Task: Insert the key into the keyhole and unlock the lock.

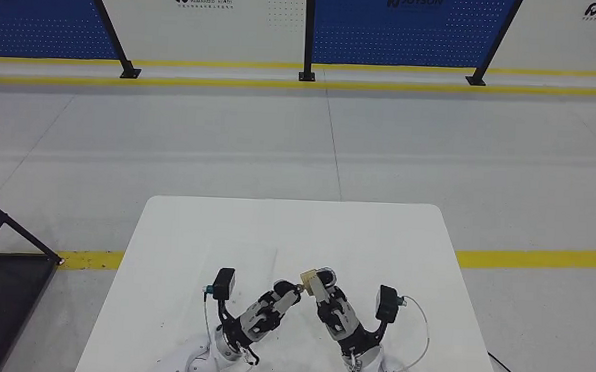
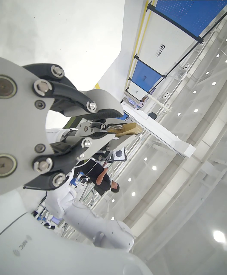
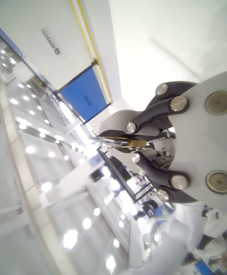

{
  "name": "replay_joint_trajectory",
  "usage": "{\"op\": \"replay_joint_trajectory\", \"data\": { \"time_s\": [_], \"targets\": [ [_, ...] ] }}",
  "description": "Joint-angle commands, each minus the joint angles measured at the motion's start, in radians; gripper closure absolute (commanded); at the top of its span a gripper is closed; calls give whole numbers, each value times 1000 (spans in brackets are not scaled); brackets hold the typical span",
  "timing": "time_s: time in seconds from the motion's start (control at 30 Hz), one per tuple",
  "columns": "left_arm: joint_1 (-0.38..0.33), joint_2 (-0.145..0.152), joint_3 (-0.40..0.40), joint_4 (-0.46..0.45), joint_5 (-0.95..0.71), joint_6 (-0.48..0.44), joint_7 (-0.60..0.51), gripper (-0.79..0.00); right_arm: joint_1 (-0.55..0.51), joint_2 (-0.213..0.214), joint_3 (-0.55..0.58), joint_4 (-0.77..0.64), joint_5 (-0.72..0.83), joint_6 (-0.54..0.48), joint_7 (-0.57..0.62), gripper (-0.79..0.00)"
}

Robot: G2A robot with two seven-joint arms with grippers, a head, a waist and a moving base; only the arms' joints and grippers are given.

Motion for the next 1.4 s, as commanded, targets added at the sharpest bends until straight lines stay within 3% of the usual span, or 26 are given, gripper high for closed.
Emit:
{"op": "replay_joint_trajectory", "data": {
  "time_s": [0.0,0.43,0.53,0.87,1.37],
  "targets": [
    [-5,7,5,-3,-18,0,-8,-169,0,0,-1,0,-2,2,1,0],
    [-35,31,45,-3,-60,0,-46,-123,3,0,-13,0,-9,13,12,0],
    [-40,33,49,0,-58,0,-42,-3,3,0,-15,0,-11,15,12,0],
    [-40,33,33,11,6,3,-10,0,-1,1,-19,0,-20,21,13,0],
    [3,6,0,-18,231,158,148,0,-18,5,-19,-18,-30,68,26,0]
  ]
}}
